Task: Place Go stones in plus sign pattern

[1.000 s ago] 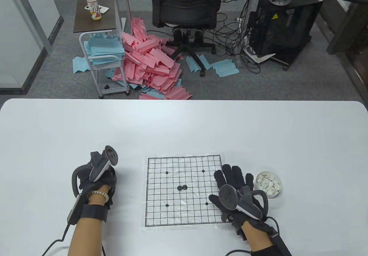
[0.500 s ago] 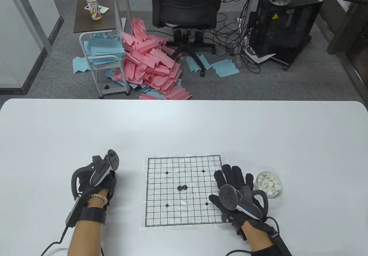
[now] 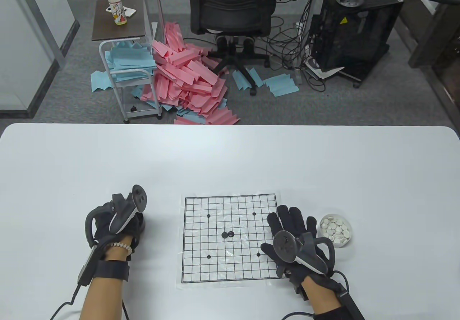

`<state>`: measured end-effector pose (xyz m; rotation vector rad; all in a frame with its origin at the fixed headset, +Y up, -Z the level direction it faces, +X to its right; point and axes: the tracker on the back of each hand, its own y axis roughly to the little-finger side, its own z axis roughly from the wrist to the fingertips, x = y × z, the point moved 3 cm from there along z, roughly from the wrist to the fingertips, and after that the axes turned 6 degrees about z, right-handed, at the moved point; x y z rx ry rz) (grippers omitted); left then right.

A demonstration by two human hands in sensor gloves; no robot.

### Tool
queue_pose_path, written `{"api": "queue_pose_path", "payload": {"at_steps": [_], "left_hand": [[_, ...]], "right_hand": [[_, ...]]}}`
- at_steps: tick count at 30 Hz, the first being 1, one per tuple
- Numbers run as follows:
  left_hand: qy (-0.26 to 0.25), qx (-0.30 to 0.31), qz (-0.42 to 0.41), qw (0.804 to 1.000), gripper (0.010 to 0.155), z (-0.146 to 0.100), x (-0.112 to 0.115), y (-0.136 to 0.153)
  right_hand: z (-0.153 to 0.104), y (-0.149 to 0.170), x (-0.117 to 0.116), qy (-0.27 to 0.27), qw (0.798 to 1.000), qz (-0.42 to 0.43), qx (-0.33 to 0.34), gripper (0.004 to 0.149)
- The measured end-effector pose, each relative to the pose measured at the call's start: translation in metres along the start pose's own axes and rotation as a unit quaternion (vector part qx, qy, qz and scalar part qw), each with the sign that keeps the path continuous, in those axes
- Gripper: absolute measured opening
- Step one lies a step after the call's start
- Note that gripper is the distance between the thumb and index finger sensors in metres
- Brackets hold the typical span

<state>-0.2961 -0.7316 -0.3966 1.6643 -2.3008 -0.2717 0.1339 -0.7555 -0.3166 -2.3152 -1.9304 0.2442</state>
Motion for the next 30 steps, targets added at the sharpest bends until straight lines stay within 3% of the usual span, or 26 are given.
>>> {"api": "queue_pose_path", "payload": {"at_steps": [5, 13, 21, 30], "left_hand": [[0.0, 0.007, 0.061, 0.998, 0.039, -0.002, -0.01, -0.011], [0.013, 0.011, 0.087, 0.996, 0.039, -0.002, -0.008, -0.018], [-0.003, 0.075, -0.017, 0.997, 0.039, -0.013, -0.03, -0.051], [0.035, 0.182, -0.143, 0.972, 0.039, -0.04, -0.039, -0.122]], "right_hand": [[0.0, -0.001, 0.0, 0.002, 1.0, 0.002, 0.003, 0.082], [-0.001, 0.0, 0.0, 0.004, 1.0, 0.003, 0.005, 0.082], [-0.001, 0.0, 0.0, 0.004, 1.0, 0.003, 0.004, 0.082], [-0.001, 0.0, 0.001, 0.005, 1.0, 0.003, 0.004, 0.082]]}}
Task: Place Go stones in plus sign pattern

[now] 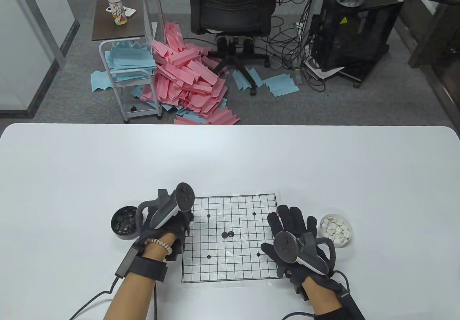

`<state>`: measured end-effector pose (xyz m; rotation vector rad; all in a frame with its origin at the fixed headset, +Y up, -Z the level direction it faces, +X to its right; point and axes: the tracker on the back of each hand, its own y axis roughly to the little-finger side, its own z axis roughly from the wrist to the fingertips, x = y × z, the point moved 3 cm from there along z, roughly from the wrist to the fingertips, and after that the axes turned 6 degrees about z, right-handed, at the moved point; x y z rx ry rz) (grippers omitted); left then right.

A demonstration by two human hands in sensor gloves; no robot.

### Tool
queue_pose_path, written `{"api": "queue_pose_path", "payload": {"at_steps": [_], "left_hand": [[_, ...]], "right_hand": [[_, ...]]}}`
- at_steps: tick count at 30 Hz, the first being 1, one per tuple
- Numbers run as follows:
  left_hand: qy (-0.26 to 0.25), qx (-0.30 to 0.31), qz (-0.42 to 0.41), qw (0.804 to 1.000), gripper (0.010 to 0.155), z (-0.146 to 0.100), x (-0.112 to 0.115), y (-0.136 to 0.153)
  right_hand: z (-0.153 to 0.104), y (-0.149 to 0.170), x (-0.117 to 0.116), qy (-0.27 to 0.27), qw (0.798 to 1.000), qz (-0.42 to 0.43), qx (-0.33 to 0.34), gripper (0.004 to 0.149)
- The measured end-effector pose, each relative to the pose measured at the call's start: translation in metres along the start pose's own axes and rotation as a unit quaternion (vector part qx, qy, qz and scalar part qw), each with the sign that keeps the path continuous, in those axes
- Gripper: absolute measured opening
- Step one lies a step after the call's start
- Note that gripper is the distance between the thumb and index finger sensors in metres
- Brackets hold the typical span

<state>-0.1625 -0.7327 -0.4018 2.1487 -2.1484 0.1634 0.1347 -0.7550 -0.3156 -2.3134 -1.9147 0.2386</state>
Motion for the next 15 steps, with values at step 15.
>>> {"api": "queue_pose_path", "payload": {"at_steps": [15], "left_hand": [[0.051, 0.057, 0.049, 0.996, 0.037, 0.002, 0.042, -0.068]], "right_hand": [[0.0, 0.0, 0.001, 0.001, 1.0, 0.001, 0.001, 0.082]]}}
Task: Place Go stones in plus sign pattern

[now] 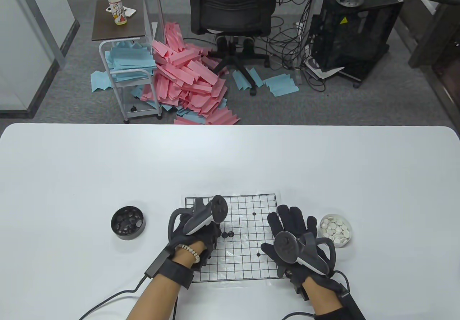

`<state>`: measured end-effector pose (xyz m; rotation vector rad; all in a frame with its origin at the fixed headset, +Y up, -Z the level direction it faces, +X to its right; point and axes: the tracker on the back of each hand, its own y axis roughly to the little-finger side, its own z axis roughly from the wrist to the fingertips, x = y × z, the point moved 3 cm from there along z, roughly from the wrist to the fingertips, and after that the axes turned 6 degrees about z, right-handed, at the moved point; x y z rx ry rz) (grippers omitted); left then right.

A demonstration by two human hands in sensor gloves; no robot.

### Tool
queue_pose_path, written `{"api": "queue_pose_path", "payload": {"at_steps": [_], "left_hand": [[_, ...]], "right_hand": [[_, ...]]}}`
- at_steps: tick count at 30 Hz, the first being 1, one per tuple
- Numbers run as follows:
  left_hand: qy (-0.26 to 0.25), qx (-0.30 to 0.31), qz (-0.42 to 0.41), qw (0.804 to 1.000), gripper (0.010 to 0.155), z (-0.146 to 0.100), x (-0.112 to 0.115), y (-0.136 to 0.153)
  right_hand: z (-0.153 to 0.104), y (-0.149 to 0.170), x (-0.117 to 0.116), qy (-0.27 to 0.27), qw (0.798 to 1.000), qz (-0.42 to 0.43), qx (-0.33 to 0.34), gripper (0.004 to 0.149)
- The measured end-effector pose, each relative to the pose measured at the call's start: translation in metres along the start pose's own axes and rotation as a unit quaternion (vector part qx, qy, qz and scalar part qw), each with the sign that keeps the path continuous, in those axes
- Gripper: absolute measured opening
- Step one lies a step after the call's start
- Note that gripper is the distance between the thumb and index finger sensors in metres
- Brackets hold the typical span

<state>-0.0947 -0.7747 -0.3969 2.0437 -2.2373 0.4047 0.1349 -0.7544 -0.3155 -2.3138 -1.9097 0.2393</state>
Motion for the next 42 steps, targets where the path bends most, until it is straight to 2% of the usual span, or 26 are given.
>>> {"api": "queue_pose_path", "payload": {"at_steps": [6, 11, 16, 22, 27, 31, 34, 37, 42], "left_hand": [[-0.007, -0.002, 0.006, 1.0, 0.041, -0.002, 0.0, 0.001], [-0.015, -0.02, 0.0, 1.0, 0.043, -0.008, -0.017, 0.025], [-0.039, -0.08, 0.012, 0.996, 0.042, -0.019, -0.041, 0.078], [-0.052, -0.159, 0.04, 0.985, 0.045, -0.032, -0.048, 0.142], [-0.017, -0.232, 0.02, 0.972, 0.049, -0.037, -0.028, 0.19], [0.025, -0.26, 0.014, 0.965, 0.053, -0.036, -0.004, 0.211], [0.039, -0.268, 0.006, 0.963, 0.053, -0.034, 0.007, 0.216], [0.049, -0.269, 0.037, 0.961, 0.055, -0.03, 0.012, 0.214], [0.032, -0.268, 0.066, 0.961, 0.052, -0.026, 0.013, 0.21]], "right_hand": [[0.0, 0.0, 0.0, 0.001, 1.0, 0.001, 0.001, 0.083], [0.0, 0.0, 0.0, 0.001, 1.0, 0.001, 0.001, 0.082], [0.0, -0.001, 0.0, 0.0, 1.0, -0.001, 0.002, 0.082], [-0.001, -0.002, 0.0, -0.001, 1.0, -0.003, 0.001, 0.082], [-0.001, -0.002, 0.0, -0.002, 1.0, -0.003, 0.0, 0.082], [-0.001, -0.002, -0.001, -0.005, 1.0, -0.004, -0.001, 0.082], [-0.001, -0.002, -0.001, -0.006, 1.0, -0.005, -0.002, 0.082], [-0.001, -0.002, -0.001, -0.007, 1.0, -0.006, -0.003, 0.082], [-0.001, -0.002, -0.001, -0.008, 1.0, -0.006, -0.004, 0.082]]}}
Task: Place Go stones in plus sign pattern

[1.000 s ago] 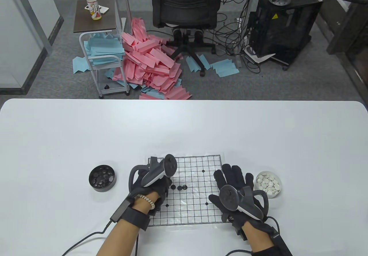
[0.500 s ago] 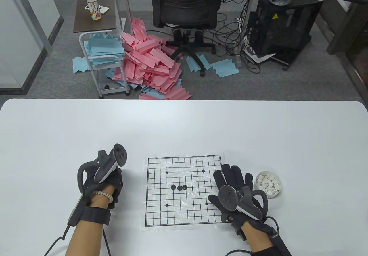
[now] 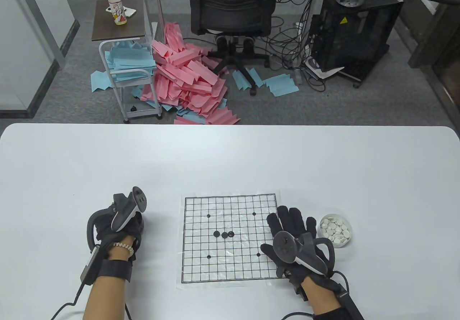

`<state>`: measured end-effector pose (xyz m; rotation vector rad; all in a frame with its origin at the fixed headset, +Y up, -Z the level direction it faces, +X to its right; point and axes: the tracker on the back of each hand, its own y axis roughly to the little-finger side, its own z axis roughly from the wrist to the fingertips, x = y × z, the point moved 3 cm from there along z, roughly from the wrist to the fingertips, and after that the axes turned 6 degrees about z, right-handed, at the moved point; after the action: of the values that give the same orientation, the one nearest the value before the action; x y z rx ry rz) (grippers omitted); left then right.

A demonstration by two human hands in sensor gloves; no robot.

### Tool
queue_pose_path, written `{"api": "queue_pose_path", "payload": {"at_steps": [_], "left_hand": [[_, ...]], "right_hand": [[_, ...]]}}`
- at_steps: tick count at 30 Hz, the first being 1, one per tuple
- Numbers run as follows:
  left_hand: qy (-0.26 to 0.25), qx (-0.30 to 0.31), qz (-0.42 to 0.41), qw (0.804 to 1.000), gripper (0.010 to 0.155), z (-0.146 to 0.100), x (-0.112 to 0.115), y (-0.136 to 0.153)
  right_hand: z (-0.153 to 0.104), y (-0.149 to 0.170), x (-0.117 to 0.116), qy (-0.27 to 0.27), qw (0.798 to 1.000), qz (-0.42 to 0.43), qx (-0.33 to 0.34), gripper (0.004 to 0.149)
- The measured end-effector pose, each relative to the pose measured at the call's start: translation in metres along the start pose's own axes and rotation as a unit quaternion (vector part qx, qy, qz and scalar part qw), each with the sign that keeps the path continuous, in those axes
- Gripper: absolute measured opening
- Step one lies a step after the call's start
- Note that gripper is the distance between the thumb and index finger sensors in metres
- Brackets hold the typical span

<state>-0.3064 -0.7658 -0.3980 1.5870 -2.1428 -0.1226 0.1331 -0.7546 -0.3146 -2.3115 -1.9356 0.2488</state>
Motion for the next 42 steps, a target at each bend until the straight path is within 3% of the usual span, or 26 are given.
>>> {"api": "queue_pose_path", "payload": {"at_steps": [7, 15, 20, 24, 32, 42], "left_hand": [[-0.046, 0.0, -0.008, 0.999, 0.041, -0.002, -0.001, 0.003], [-0.059, 0.001, -0.033, 0.998, 0.039, -0.003, -0.002, 0.007], [-0.097, 0.0, -0.031, 0.995, 0.038, -0.013, -0.023, 0.006], [-0.137, 0.035, -0.065, 0.988, 0.037, -0.027, -0.05, -0.008], [-0.156, 0.19, -0.112, 0.963, 0.036, -0.068, -0.085, -0.094], [-0.12, 0.312, -0.091, 0.938, 0.036, -0.111, -0.08, -0.202]], "right_hand": [[0.0, 0.0, 0.0, -0.002, 1.0, 0.001, -0.001, 0.082], [0.001, 0.0, 0.0, -0.001, 1.0, 0.001, -0.001, 0.082], [0.001, 0.0, 0.0, -0.002, 1.0, 0.001, -0.001, 0.082], [0.001, 0.0, 0.001, 0.0, 1.0, 0.001, 0.0, 0.082], [0.001, 0.0, 0.001, 0.004, 1.0, 0.003, 0.003, 0.082], [0.0, 0.001, 0.001, 0.006, 1.0, 0.004, 0.005, 0.082]]}}
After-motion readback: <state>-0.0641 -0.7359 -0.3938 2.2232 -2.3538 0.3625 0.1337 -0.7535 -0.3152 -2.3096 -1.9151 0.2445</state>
